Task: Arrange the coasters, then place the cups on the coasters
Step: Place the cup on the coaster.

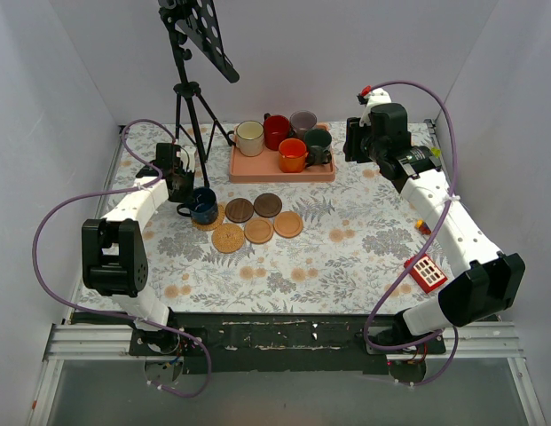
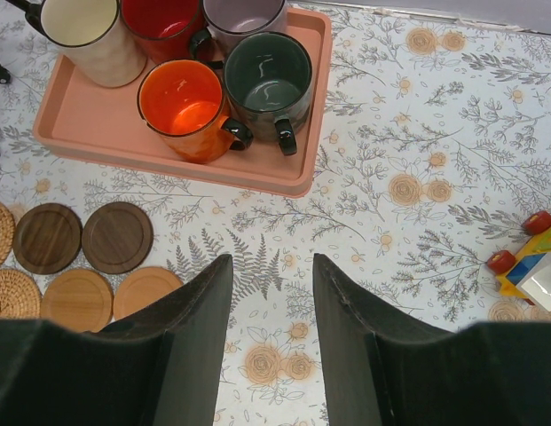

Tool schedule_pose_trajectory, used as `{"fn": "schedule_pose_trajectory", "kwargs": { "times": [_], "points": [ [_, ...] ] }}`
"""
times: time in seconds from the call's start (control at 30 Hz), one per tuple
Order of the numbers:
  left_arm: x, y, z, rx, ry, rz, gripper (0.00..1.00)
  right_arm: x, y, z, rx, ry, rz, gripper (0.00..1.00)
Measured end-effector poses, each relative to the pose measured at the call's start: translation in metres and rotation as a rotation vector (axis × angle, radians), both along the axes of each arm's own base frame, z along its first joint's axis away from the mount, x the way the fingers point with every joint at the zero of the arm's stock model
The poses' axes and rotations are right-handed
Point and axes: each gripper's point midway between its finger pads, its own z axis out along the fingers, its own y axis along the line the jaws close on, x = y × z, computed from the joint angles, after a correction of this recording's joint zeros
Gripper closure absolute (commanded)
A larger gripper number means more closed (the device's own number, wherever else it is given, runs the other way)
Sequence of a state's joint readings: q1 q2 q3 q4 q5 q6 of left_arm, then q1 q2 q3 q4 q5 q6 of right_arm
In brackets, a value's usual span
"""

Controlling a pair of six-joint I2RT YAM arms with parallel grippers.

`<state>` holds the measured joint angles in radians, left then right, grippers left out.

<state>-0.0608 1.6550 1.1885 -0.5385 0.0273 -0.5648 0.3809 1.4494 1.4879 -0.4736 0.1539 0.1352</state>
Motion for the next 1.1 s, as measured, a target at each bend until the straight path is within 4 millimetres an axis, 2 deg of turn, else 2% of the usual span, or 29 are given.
{"fn": "schedule_pose_trajectory", "kwargs": {
  "times": [0.1, 0.37, 0.67, 1.0, 1.1],
  "points": [
    [0.000, 0.000, 0.000, 0.000, 0.001, 0.000, 0.98, 0.000, 0.000, -0.001, -0.001, 0.002, -0.001, 0.51],
    [-0.001, 0.002, -0.001, 0.010, 0.007, 0.010, 0.75, 0.001, 0.000, -0.002, -0.002, 0.005, 0.000, 0.52],
    [0.000, 0.006, 0.001, 0.023, 0.001, 0.034, 0.59, 0.001, 0.000, -0.002, -0.002, 0.005, 0.000, 0.51],
    [0.008, 0.005, 0.010, 0.006, -0.032, 0.058, 0.29, 0.001, 0.000, -0.002, -0.003, 0.005, -0.001, 0.45],
    [0.010, 0.004, 0.019, -0.006, -0.061, 0.070, 0.21, 0.001, -0.001, -0.002, -0.008, 0.003, -0.007, 0.44]
  ]
}}
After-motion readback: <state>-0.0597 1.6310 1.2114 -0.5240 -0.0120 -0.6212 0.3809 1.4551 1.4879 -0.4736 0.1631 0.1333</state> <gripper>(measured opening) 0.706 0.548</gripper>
